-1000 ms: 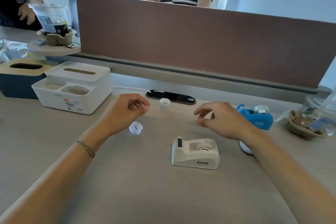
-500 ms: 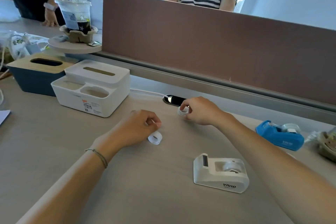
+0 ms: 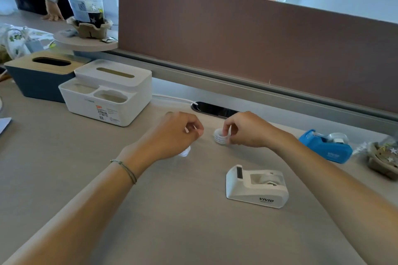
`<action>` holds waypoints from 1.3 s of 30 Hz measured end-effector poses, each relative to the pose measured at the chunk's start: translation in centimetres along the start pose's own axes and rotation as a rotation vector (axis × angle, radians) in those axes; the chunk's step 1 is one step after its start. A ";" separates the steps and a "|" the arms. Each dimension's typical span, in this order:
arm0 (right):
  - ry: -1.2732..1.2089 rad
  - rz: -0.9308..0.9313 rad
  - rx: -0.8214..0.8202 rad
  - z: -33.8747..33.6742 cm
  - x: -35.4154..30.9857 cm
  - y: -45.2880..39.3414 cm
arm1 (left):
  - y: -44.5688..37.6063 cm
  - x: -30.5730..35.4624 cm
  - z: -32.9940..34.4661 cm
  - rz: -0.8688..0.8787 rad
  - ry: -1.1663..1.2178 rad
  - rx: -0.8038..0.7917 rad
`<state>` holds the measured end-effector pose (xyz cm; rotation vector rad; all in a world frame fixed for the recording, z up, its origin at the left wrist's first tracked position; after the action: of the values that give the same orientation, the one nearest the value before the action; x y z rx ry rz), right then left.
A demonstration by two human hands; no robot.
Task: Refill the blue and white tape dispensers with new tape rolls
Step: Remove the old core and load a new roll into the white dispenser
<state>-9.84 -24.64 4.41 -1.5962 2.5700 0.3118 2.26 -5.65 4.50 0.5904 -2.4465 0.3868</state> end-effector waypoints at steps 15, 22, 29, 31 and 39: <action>-0.318 0.047 0.050 -2.5 1.6 11.9 | 3.1 5.1 5.4 0.129 0.117 -0.190; -0.292 0.049 0.108 -1.4 1.3 15.1 | 3.7 7.7 7.6 0.181 0.012 -0.253; -0.211 0.002 0.142 -1.2 1.3 15.2 | 3.4 7.6 8.1 0.137 0.095 -0.268; -0.237 0.000 0.136 -1.2 1.6 15.3 | 3.4 7.6 8.1 0.131 0.103 -0.276; -0.312 -0.014 0.158 -1.9 2.5 15.5 | 3.3 7.5 8.2 0.128 0.091 -0.294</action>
<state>-24.78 -20.65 7.66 -1.3875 2.2869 0.3189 -8.76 -8.47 2.12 0.2852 -2.3992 0.0967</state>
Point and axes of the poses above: each hand's wrist, its own y-axis away from the middle knuckle, its own z-axis out of the palm, x = y × z, the point moved 2 cm from there along -y, towards the middle knuckle, and after that the axes turned 2 degrees about -z, right-handed, at the moved point
